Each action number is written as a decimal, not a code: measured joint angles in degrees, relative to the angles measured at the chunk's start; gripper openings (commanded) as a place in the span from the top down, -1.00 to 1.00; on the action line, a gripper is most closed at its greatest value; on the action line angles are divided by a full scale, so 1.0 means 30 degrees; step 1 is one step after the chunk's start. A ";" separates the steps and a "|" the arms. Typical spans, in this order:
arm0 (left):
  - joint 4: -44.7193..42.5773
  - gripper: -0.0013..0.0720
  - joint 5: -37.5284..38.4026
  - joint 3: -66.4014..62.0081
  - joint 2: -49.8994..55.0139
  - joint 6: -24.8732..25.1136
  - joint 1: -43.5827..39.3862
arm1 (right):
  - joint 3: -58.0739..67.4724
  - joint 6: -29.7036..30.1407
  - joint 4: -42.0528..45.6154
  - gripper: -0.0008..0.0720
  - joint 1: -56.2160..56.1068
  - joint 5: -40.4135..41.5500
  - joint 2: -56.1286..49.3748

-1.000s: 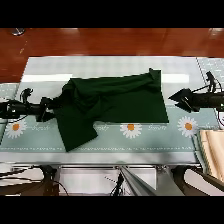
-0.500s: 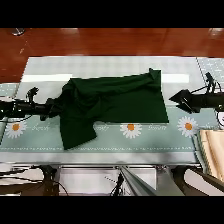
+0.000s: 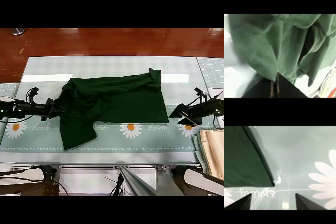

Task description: Fold the shirts.

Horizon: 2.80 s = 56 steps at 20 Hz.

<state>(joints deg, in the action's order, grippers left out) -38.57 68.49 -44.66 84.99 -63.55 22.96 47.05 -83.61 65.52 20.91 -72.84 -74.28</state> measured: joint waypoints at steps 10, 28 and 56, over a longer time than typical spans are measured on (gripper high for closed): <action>0.0015 0.87 -0.0204 0.0007 0.0007 0.0029 -0.0036 | 0.0000 0.0874 -0.2361 -0.72 -0.0022 0.0197 -0.1916; 0.3082 0.87 0.2004 -0.3242 -0.1166 0.0138 0.0022 | 0.6849 0.1486 -0.4663 0.92 -0.3177 0.0066 -0.2164; -1.2619 0.88 0.2681 -2.0509 -1.7238 -0.7082 -0.4095 | 2.1252 -0.2441 0.5661 0.92 -0.3191 -0.6178 1.3719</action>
<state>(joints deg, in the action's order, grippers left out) -76.42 76.53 -106.19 33.28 -84.79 10.68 110.80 -90.94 82.50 11.33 -91.37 -33.12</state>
